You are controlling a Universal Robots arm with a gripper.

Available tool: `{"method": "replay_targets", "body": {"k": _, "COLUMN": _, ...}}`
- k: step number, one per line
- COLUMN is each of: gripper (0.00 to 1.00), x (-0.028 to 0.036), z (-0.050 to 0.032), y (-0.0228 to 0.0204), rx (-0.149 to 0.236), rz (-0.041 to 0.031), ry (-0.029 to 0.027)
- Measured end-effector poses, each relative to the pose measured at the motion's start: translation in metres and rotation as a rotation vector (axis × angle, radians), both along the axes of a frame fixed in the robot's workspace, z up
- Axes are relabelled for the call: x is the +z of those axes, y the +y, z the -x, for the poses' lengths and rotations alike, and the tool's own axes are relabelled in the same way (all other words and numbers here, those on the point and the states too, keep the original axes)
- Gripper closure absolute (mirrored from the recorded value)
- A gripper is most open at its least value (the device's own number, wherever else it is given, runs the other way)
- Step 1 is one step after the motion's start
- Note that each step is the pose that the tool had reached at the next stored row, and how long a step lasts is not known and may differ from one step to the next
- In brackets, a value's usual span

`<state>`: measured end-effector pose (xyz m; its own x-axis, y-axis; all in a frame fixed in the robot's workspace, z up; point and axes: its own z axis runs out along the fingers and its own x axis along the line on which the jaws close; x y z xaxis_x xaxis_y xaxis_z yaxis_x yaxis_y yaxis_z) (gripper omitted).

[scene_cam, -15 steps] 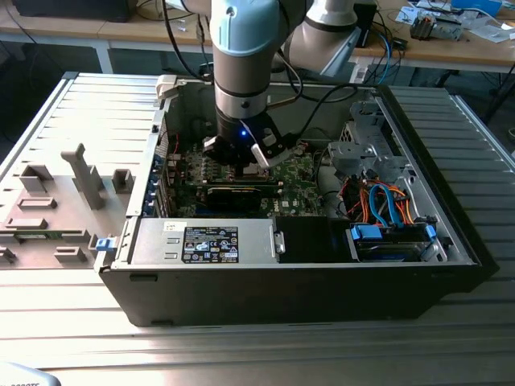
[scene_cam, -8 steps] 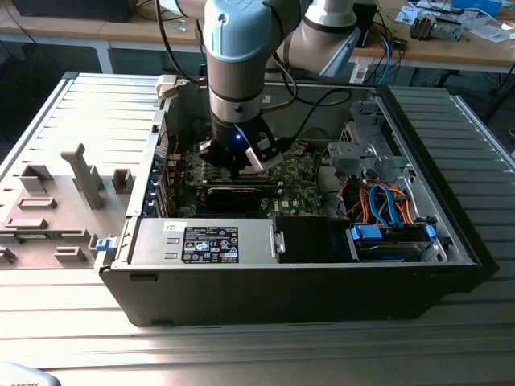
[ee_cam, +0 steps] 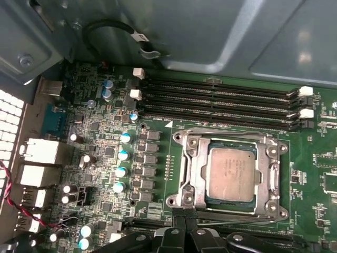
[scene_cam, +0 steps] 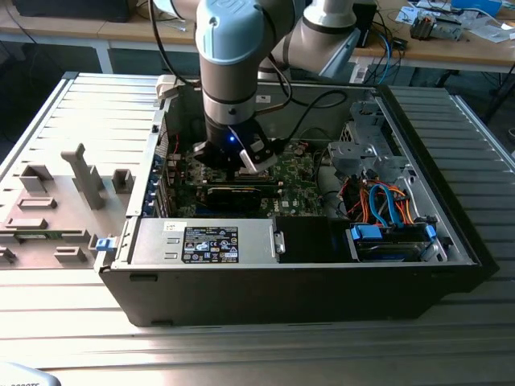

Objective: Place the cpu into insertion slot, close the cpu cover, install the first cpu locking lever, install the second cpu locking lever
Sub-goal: 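Install the second cpu locking lever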

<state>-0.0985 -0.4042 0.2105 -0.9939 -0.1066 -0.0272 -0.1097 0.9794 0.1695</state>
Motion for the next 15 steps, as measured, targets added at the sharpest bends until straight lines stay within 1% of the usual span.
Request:
{"method": "replay_targets", "body": {"k": 5, "gripper": 0.89, "x": -0.0017, "z": 0.0046, "y": 0.0000, "rx": 0.000, "rz": 0.0000, "ry": 0.0000}}
{"method": "replay_targets", "body": {"k": 7, "gripper": 0.89, "x": -0.0020, "z": 0.0050, "y": 0.0000, "rx": 0.000, "rz": -0.0001, "ry": 0.0002}}
{"method": "replay_targets", "body": {"k": 11, "gripper": 0.89, "x": -0.0025, "z": 0.0052, "y": 0.0000, "rx": 0.000, "rz": -0.0047, "ry": 0.0001}}
{"method": "replay_targets", "body": {"k": 15, "gripper": 0.89, "x": -0.0039, "z": 0.0051, "y": 0.0003, "rx": 0.000, "rz": -0.0064, "ry": 0.0001}}
